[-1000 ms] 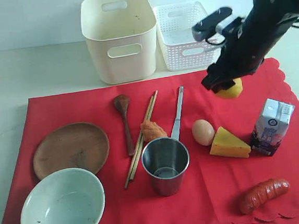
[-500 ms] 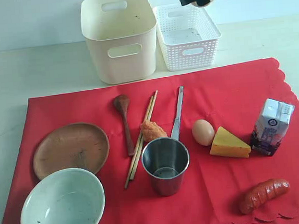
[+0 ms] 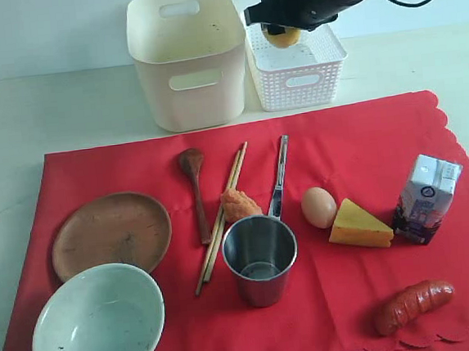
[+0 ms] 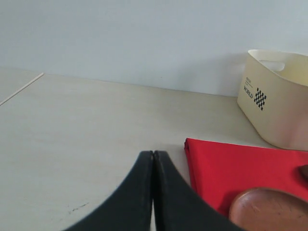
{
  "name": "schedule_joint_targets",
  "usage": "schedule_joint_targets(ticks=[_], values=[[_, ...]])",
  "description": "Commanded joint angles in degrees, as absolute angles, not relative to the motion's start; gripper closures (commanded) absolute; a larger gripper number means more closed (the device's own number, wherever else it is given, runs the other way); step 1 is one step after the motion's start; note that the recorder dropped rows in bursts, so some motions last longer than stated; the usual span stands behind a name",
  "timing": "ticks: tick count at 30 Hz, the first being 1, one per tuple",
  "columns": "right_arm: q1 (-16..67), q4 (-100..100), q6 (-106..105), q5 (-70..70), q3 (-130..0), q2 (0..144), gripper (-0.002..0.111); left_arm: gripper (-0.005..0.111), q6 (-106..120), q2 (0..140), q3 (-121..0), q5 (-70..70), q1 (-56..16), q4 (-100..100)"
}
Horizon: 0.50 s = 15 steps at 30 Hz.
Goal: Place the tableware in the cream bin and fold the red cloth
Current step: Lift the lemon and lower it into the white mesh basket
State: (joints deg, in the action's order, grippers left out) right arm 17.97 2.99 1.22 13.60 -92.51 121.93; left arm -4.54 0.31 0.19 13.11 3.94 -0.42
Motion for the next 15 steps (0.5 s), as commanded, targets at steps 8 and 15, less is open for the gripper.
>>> schedule_joint_targets(ticks=[8,15], values=[[18.03,2.84,1.79,13.42,-93.58,125.1,0.096,0.105,-4.52,0.0,0.0,12.42,3.96,-0.77],[18.03,2.84,1.79,12.93,-93.58,125.33,0.055,0.105,-4.52,0.0,0.0,12.42,3.96,-0.77]])
